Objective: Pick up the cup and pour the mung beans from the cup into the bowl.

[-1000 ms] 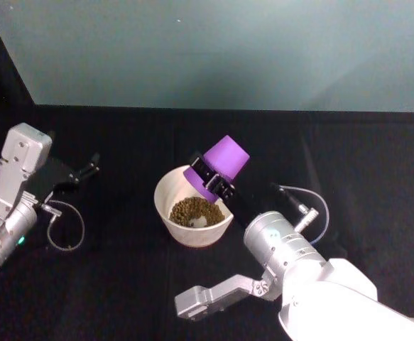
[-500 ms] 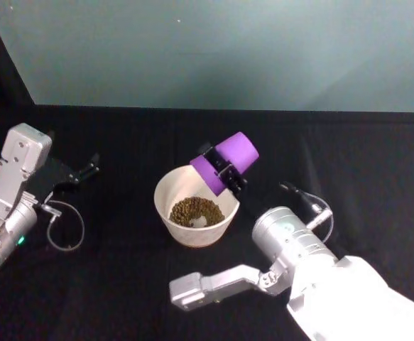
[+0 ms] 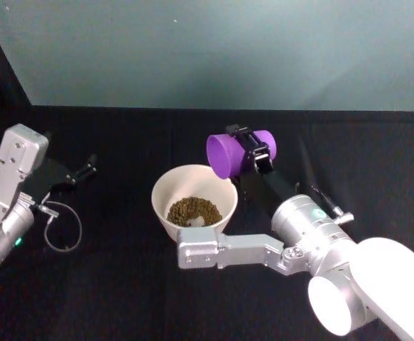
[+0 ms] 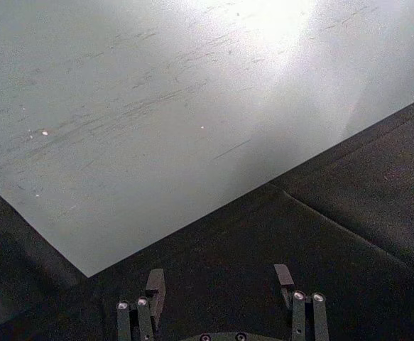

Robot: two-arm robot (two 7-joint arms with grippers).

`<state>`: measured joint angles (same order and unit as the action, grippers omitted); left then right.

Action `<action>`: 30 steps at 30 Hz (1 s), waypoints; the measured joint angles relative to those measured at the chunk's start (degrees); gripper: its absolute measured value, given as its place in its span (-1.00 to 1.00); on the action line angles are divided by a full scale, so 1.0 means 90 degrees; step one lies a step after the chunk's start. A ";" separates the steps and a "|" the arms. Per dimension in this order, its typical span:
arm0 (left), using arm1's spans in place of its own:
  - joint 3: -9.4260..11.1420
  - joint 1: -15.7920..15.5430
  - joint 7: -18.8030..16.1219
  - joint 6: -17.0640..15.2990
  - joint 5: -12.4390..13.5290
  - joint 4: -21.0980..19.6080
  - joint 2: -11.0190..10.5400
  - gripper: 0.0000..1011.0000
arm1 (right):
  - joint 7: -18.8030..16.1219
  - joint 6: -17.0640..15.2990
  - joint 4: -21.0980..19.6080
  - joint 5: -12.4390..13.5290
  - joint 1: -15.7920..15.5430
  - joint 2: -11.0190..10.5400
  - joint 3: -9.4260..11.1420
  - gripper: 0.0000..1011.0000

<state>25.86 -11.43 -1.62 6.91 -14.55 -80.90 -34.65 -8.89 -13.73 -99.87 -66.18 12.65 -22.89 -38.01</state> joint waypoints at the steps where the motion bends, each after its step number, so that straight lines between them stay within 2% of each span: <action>1: 0.0000 0.0000 0.0000 0.0000 0.0000 0.0000 0.0000 0.98 | 0.0028 0.0031 -0.0005 0.0125 -0.0040 0.0027 0.0068 0.44; 2: 0.0000 0.0000 0.0000 0.0000 0.0000 0.0000 0.0000 0.98 | 0.0066 0.0091 -0.0007 0.0347 -0.0117 0.0079 0.0203 0.44; 5: 0.0000 0.0000 0.0000 0.0000 0.0000 0.0000 0.0000 0.98 | 0.0090 0.0195 -0.0011 0.0689 -0.0215 0.0155 0.0409 0.44; 10: 0.0000 0.0000 0.0000 0.0000 0.0000 0.0000 0.0000 0.98 | 0.0122 0.0457 0.0008 0.1600 -0.0444 0.0377 0.0920 0.44; 14: 0.0000 0.0000 0.0000 0.0000 0.0000 0.0000 0.0000 0.98 | 0.0136 0.0550 0.0053 0.1959 -0.0532 0.0486 0.1111 0.44; 16: 0.0000 0.0000 0.0000 0.0000 0.0000 0.0000 0.0000 0.98 | 0.0100 0.0631 0.0089 0.2304 -0.0589 0.0581 0.1271 0.44; 17: 0.0000 0.0000 0.0000 0.0000 0.0000 0.0000 0.0000 0.98 | 0.0038 0.0677 0.0124 0.2575 -0.0620 0.0648 0.1384 0.43; 18: 0.0000 0.0000 0.0000 0.0000 0.0000 0.0000 0.0000 0.98 | 0.0038 0.0677 0.0124 0.2575 -0.0620 0.0648 0.1384 0.43; 20: 0.0000 0.0000 0.0000 0.0000 0.0000 0.0000 0.0000 0.98 | -0.0075 0.0734 0.0167 0.2927 -0.0660 0.0737 0.1533 0.43; 21: 0.0000 0.0000 0.0000 0.0000 0.0000 0.0000 0.0000 0.98 | -0.0140 0.0793 0.0202 0.3191 -0.0689 0.0793 0.1636 0.44; 23: 0.0000 0.0000 0.0000 0.0000 0.0000 0.0000 0.0000 0.98 | -0.0184 0.0859 0.0239 0.3433 -0.0718 0.0836 0.1722 0.43; 25: 0.0000 0.0000 0.0000 0.0000 0.0000 0.0000 0.0000 0.98 | -0.0264 0.1003 0.0340 0.3970 -0.0785 0.0946 0.1930 0.43; 26: 0.0000 0.0000 0.0000 0.0000 0.0000 0.0000 0.0000 0.98 | -0.0264 0.1003 0.0340 0.3970 -0.0785 0.0946 0.1930 0.44; 27: 0.0000 0.0000 0.0000 0.0000 0.0000 0.0000 0.0000 0.98 | -0.0307 0.1077 0.0387 0.4229 -0.0810 0.0993 0.2018 0.44; 29: 0.0000 0.0000 0.0000 0.0000 0.0000 0.0000 0.0000 0.98 | -0.0357 0.1152 0.0438 0.4529 -0.0834 0.1039 0.2119 0.44; 30: 0.0000 0.0000 0.0000 0.0000 0.0000 0.0000 0.0000 0.98 | -0.0414 0.1217 0.0488 0.4829 -0.0858 0.1086 0.2220 0.44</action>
<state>25.86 -11.43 -1.62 6.90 -14.55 -80.90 -34.65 -12.61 -2.78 -95.48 -22.72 4.93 -13.12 -18.04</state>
